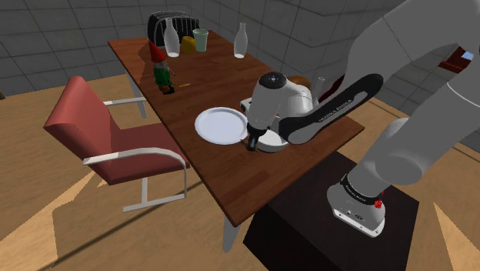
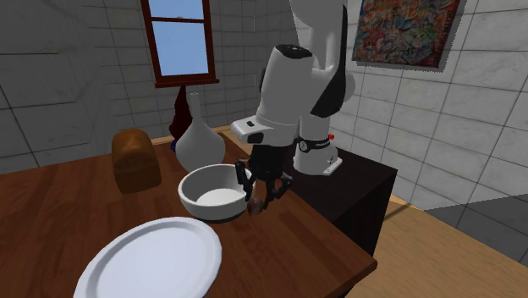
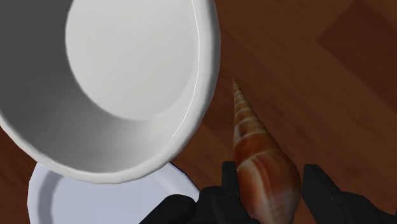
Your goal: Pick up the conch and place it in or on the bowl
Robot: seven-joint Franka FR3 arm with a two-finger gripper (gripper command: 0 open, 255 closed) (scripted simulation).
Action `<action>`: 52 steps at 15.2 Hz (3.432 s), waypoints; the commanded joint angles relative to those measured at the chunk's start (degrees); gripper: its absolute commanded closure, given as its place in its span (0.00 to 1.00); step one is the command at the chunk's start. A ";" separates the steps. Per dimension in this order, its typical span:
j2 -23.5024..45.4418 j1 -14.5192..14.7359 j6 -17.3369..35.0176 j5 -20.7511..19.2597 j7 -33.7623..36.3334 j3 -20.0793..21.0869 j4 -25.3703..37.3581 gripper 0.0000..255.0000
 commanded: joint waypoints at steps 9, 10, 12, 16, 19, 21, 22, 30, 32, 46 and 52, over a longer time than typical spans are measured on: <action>-7.81 2.35 -8.50 7.32 -6.48 -1.29 1.61 1.00; -8.46 2.54 -9.37 7.78 -6.94 -1.44 1.88 1.00; -9.17 2.74 -10.33 8.26 -7.41 -1.60 2.19 1.00; -11.75 0.38 -8.64 7.86 -14.02 -6.26 -1.04 1.00; -12.95 -1.68 -7.45 7.08 -18.92 -9.88 -2.68 1.00; -13.39 -3.15 -6.68 6.40 -22.19 -12.34 -3.40 1.00; -13.49 -3.92 -6.30 6.05 -23.82 -13.56 -3.64 1.00; -8.94 -7.13 0.52 2.83 -26.00 -16.21 -5.37 1.00; -7.30 -7.62 2.47 1.82 -25.07 -15.95 -5.72 1.00; -2.88 -9.11 7.27 -1.59 -22.09 -15.25 -6.25 0.00; -5.42 -8.26 4.91 0.34 -23.46 -15.38 -6.38 0.00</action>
